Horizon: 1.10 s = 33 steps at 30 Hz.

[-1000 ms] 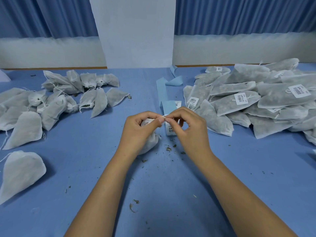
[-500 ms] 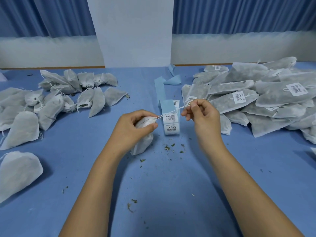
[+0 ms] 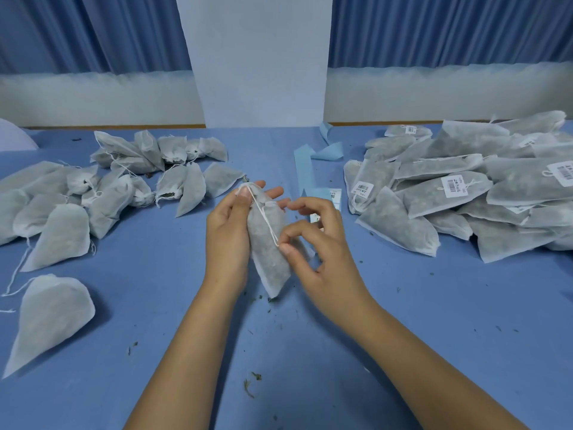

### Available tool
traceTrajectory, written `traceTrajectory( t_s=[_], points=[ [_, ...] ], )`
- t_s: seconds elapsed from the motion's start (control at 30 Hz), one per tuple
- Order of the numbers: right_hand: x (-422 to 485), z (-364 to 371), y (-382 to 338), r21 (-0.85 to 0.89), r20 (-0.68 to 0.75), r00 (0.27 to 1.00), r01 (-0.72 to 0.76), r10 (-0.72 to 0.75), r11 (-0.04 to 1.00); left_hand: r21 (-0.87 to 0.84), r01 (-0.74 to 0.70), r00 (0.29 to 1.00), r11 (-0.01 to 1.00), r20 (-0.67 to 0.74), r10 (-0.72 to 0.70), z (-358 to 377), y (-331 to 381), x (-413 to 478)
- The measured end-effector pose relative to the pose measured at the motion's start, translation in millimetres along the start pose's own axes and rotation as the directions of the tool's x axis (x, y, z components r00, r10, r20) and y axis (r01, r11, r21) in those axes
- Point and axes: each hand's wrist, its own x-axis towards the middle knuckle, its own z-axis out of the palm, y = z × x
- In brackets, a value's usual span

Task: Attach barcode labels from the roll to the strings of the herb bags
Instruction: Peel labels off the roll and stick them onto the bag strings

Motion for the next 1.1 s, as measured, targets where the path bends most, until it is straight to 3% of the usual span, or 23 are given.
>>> traceTrajectory(
  t_s=[0.1,0.2,0.27,0.33,0.43,0.47,0.53,0.6,0.63,0.7,0.73,0.83,0.87,0.97,1.1],
  points=[
    [0,0,1,0.091,0.122,0.981,-0.163,0.151,0.983,-0.159,0.027,0.999,0.987,0.038,-0.022,2,-1,0],
    [0,0,1,0.118,0.138,0.962,-0.252,0.236,0.96,-0.233,0.09,0.994,0.968,0.075,-0.074,5,-2,1],
    [1,-2,2,0.118,0.082,0.965,-0.256,0.248,0.959,-0.129,0.126,0.986,0.984,0.123,-0.11,4,-6,2],
    [1,-4,4,0.107,0.053,0.965,-0.26,0.256,0.959,0.135,0.091,0.981,0.987,0.161,-0.112,2,-11,1],
    [3,-6,4,0.091,0.112,0.962,-0.259,0.248,0.962,0.379,-0.107,0.992,0.919,0.099,0.075,2,-17,1],
    [5,-9,5,0.093,0.085,0.968,-0.243,0.235,0.966,0.401,-0.187,0.982,0.897,0.074,0.172,2,-17,1],
    [11,-20,14,0.057,-0.098,0.964,-0.244,0.248,0.968,0.487,-0.362,0.923,0.795,0.068,0.379,-2,-17,4],
    [17,-37,30,0.012,-0.247,0.883,-0.41,0.4,0.912,0.596,-0.481,0.845,0.643,0.12,0.522,-6,-17,7],
    [18,-44,38,0.01,-0.232,0.823,-0.53,0.518,0.848,0.613,-0.522,0.82,0.593,0.169,0.547,-6,-17,8],
    [16,-47,52,0.068,-0.091,0.718,-0.686,0.69,0.724,0.594,-0.602,0.783,0.534,0.308,0.54,-3,-19,10],
    [14,-45,57,0.105,-0.032,0.7,-0.708,0.714,0.698,0.6,-0.608,0.789,0.521,0.377,0.486,0,-21,10],
    [14,-33,64,0.186,0.015,0.719,-0.685,0.695,0.704,0.704,-0.462,0.881,0.54,0.434,0.189,10,-26,12],
    [15,-31,64,0.213,0.023,0.732,-0.669,0.681,0.712,0.74,-0.451,0.886,0.499,0.439,0.15,11,-29,13],
    [17,-28,64,0.172,-0.001,0.771,-0.628,0.637,0.759,0.772,-0.538,0.842,0.338,0.508,0.179,8,-39,13],
    [17,-27,59,0.164,0.003,0.831,-0.549,0.557,0.819,0.74,-0.589,0.808,0.324,0.529,0.261,5,-45,15]
  ],
)
